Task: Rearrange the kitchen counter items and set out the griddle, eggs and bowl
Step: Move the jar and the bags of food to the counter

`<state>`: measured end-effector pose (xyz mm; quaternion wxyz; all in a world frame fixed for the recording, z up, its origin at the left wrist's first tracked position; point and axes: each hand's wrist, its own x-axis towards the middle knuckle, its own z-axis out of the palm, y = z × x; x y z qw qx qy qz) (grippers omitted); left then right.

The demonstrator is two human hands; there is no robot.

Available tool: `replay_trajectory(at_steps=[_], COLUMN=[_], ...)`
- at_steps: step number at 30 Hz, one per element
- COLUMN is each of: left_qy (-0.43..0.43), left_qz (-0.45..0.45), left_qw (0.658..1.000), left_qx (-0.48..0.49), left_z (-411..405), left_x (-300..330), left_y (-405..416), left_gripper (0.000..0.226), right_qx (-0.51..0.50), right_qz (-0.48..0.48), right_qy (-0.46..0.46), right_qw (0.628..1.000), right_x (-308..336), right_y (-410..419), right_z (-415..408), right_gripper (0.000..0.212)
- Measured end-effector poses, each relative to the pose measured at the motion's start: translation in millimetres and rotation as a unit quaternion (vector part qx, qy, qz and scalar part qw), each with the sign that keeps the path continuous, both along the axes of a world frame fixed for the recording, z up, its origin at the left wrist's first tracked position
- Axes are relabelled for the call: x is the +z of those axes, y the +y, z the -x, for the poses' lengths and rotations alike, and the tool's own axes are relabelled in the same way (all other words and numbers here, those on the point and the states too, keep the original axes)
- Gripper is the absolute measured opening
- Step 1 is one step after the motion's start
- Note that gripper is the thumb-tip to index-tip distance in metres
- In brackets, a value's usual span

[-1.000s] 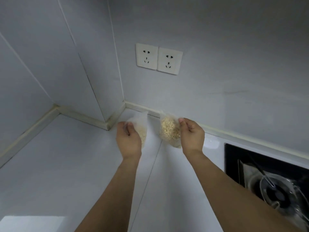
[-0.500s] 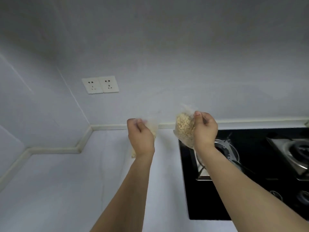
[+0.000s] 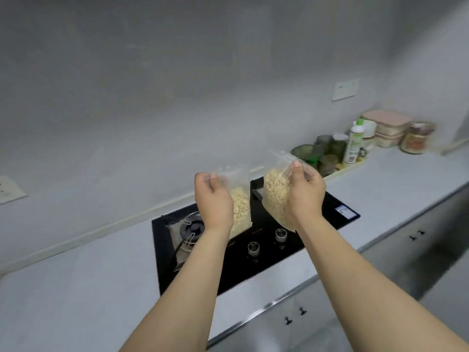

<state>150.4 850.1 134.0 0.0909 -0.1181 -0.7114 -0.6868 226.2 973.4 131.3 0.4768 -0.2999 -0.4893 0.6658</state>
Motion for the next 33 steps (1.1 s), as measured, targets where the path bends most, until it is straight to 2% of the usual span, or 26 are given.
replay_trajectory(at_steps=[7,11,18,22,26,33], left_qy=[-0.005,-0.045,-0.035,-0.035,-0.026,0.037], left_qz=[0.026,0.018,0.020,0.008,0.028,0.096], left_qw=[0.992,0.985,0.972,0.968,0.957,0.939], left_qx=[-0.120,-0.168,-0.230,-0.249,-0.286,-0.327], left_z=[-91,-117,-128,-114,-98,-66], left_x=[15,14,-2,-15,-22,-24], left_y=[112,157,243,311,381,478], left_gripper=[0.014,0.013,0.014,0.014,0.013,0.015], right_qx=[-0.127,-0.177,-0.245,-0.272,-0.287,-0.284], right_qz=[0.035,0.043,0.073,0.073,0.079,0.068], right_qy=[0.010,0.009,0.005,-0.019,-0.050,-0.104], right_qw=[0.991,0.983,0.967,0.959,0.953,0.951], right_x=[-2,-7,-20,-28,-30,-35], right_y=[100,136,205,258,322,417], right_z=[-126,-155,-165,-159,-145,-123], right_gripper=[0.025,0.016,0.023,0.018,0.015,0.019])
